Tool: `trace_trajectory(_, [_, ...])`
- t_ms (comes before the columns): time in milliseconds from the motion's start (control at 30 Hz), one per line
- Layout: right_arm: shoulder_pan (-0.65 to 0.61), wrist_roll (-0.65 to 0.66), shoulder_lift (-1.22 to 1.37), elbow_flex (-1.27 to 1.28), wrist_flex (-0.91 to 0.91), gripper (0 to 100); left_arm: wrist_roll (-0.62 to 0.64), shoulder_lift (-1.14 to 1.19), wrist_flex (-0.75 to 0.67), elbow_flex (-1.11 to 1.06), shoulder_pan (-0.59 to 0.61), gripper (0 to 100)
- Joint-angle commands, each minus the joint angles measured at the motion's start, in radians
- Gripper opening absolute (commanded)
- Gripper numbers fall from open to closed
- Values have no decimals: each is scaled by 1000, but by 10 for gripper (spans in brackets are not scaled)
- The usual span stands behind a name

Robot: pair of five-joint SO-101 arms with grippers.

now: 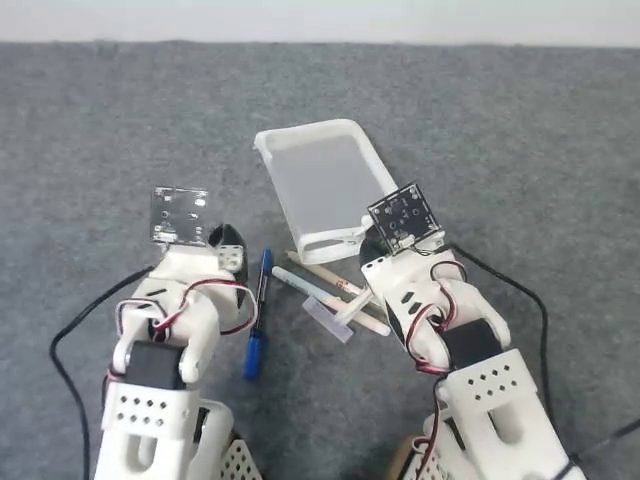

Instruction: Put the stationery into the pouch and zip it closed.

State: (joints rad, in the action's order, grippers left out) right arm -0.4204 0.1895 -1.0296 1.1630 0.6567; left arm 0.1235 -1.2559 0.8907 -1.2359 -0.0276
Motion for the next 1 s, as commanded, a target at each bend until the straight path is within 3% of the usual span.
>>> trace_trajectory(0, [-24,9,-45,-25,-22,6,9,6,40,90,-58,73])
trace_trajectory(167, [-71,9,-45,-25,-24,6,83,6,72,113,-60,206])
trace_trajectory(300, [-79,9,-35,-21,-61,6,112,6,117,148,-58,250])
trace_trajectory(767, [-76,9,-33,-18,-107,6,115,-5,203,226,-68,254])
trace_trajectory(967, [-77,9,-33,-18,-108,6,110,-270,232,150,-68,254])
